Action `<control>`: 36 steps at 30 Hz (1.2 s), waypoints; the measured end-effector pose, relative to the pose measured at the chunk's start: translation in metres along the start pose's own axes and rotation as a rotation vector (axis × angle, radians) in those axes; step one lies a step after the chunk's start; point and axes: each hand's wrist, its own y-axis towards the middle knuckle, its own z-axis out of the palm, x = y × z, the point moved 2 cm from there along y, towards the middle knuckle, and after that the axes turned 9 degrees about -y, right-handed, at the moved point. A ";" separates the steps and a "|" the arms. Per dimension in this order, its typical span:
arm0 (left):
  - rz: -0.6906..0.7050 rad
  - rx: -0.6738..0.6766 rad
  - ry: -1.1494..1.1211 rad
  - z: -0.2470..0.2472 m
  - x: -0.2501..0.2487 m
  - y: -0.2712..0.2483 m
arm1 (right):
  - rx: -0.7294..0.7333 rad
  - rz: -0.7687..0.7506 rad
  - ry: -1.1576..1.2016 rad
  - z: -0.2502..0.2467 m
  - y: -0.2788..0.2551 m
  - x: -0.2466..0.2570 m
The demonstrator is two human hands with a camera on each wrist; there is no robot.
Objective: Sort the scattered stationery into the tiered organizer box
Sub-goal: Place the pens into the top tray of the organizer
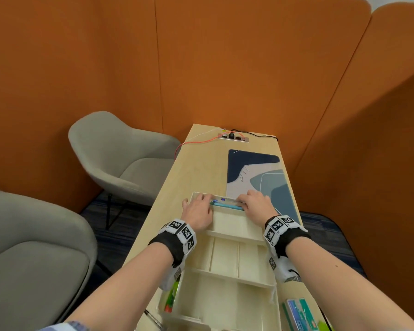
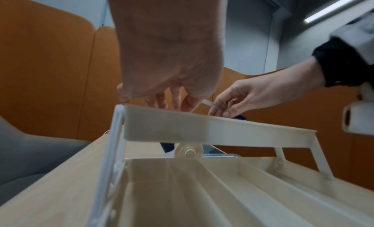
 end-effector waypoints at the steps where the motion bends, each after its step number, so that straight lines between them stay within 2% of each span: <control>1: 0.013 0.019 0.022 0.000 0.001 -0.001 | -0.015 0.001 0.006 0.002 0.000 0.001; 7: 0.038 0.036 0.013 0.001 0.000 -0.005 | -0.066 0.050 0.098 0.004 -0.006 0.003; 9: 0.054 0.000 0.008 -0.003 0.001 -0.012 | -0.097 0.065 0.088 0.000 -0.018 0.007; 13: 0.146 -0.190 -0.004 -0.019 0.001 -0.049 | -0.262 0.012 0.171 -0.003 -0.075 0.026; 16: 0.194 -0.255 -0.109 -0.023 0.005 -0.101 | -0.306 -0.006 0.331 0.008 -0.143 0.046; 19: 0.191 -0.192 -0.239 -0.014 0.008 -0.163 | -0.258 -0.004 0.486 0.029 -0.219 0.064; 22: 0.137 -0.057 -0.280 0.009 0.017 -0.220 | -0.033 -0.008 0.538 0.060 -0.280 0.076; 26: 0.026 0.184 -0.228 0.053 0.035 -0.290 | 0.171 0.029 0.508 0.101 -0.337 0.080; 28: -0.033 0.255 -0.219 0.068 0.043 -0.316 | 0.222 0.055 0.488 0.113 -0.349 0.086; 30: -0.071 0.262 -0.211 0.076 0.049 -0.332 | 0.188 0.086 0.457 0.119 -0.348 0.097; 33: -0.093 0.207 -0.137 0.080 0.058 -0.345 | 0.098 0.015 0.413 0.122 -0.325 0.119; 36: -0.150 0.136 -0.098 0.077 0.068 -0.350 | 0.098 -0.084 0.280 0.124 -0.297 0.138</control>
